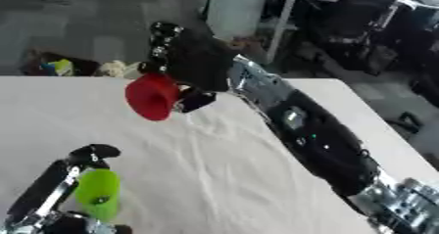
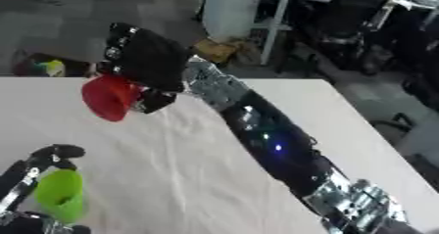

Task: Pour the contents of one cup into another cup.

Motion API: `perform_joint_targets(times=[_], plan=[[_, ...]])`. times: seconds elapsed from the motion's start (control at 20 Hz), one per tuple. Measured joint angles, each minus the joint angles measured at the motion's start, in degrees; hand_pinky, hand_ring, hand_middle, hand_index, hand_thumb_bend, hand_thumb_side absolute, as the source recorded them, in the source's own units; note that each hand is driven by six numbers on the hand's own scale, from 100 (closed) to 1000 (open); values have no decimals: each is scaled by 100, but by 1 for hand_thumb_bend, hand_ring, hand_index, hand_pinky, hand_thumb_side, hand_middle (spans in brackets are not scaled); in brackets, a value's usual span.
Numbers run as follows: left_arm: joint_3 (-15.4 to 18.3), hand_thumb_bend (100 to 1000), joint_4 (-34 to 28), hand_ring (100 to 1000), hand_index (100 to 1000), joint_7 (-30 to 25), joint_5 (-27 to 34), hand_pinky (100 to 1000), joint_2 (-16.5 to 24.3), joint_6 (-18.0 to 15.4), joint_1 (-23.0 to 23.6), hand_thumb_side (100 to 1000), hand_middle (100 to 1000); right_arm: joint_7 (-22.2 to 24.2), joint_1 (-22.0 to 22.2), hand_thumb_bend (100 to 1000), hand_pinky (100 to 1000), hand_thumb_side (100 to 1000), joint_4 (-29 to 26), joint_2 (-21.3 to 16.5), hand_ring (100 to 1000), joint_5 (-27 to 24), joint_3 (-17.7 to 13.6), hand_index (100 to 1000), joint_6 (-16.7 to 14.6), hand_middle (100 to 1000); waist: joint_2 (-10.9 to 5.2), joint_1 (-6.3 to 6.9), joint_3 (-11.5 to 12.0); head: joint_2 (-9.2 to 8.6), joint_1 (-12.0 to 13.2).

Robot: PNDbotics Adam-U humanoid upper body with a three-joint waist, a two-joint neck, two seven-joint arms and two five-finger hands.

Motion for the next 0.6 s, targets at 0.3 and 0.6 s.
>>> perform_joint_targets(times=[0.3,0.6], plan=[[0,1000,-119,644,845,-76,113,692,27,60,52,581,781,761,313,198,608,310,419,56,251,-2281,-312,443,332,230,0,40,-39,-2,45],[-36,1000,-153,651,845,-180,108,694,26,33,109,605,784,1541,503,290,590,258,528,168,238,-4174,-377,417,750,213,1,89,-67,-2,51]])
